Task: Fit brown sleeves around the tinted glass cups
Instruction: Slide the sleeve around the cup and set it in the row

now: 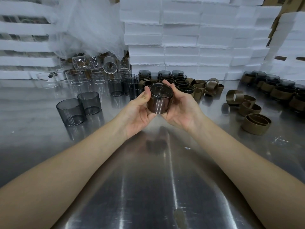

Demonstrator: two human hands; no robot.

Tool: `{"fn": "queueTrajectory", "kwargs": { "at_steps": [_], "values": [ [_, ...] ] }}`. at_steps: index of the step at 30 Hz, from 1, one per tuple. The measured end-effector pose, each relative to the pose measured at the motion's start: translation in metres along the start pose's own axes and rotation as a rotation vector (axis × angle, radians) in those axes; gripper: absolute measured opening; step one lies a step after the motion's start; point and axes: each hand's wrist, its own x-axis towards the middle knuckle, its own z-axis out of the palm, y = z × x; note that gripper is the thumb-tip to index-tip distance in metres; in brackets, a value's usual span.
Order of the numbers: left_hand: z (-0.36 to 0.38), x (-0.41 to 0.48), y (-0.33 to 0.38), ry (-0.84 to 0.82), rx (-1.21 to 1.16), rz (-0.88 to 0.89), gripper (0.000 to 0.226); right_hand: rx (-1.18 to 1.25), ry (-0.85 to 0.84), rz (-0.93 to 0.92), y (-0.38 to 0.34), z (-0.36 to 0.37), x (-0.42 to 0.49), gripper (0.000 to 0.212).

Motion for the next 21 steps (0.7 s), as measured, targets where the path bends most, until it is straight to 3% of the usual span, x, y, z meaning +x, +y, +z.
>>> {"fn": "queueTrajectory", "kwargs": {
  "at_steps": [16,21],
  "values": [
    [-0.004,0.002,0.0,-0.023,0.039,0.038,0.04,-0.011,-0.033,-0.042,0.004,-0.003,0.003,0.028],
    [-0.006,0.003,-0.011,0.007,0.409,0.125,0.044,-0.182,-0.062,-0.172,0.002,-0.009,0.003,0.026]
  ]
}}
